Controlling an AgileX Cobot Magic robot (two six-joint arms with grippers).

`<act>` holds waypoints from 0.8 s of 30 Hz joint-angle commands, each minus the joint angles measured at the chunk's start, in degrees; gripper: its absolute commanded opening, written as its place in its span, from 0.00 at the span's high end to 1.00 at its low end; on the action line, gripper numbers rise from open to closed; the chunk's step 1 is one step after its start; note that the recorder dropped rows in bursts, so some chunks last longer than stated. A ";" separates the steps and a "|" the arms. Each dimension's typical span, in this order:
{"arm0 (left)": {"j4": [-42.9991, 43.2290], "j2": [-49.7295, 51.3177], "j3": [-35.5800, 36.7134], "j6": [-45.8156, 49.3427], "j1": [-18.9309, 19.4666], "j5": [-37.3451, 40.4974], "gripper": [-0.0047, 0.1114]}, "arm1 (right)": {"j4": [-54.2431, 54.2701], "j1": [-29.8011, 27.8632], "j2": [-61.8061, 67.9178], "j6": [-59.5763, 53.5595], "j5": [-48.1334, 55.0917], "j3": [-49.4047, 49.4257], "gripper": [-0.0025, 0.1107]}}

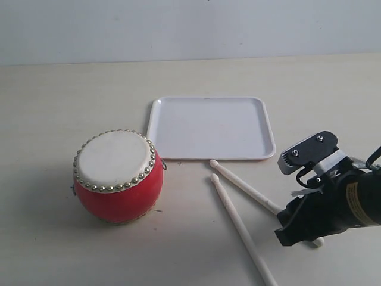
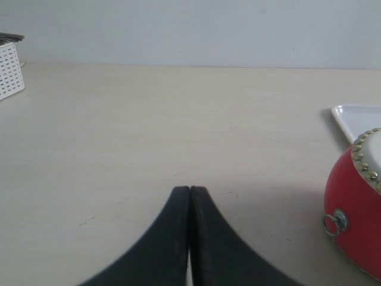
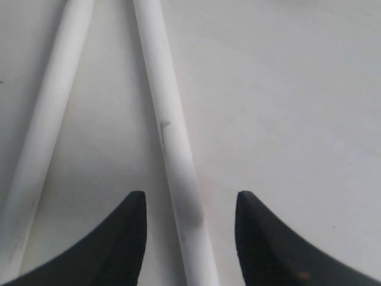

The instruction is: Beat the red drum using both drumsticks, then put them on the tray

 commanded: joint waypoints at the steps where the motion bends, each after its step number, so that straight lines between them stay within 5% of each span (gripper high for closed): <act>1: -0.30 -0.32 0.03 0.16 0.05 -0.42 0.96 | -0.22 0.15 2.23 -0.64 0.25 -2.12 0.58; 15: -0.30 -0.32 0.03 0.16 0.05 -0.42 0.96 | -0.22 0.15 9.14 -0.81 0.25 -3.74 0.59; 24: -0.30 -0.32 0.03 0.16 0.05 -0.42 0.96 | -0.22 0.15 12.16 -1.24 -0.19 -3.74 0.84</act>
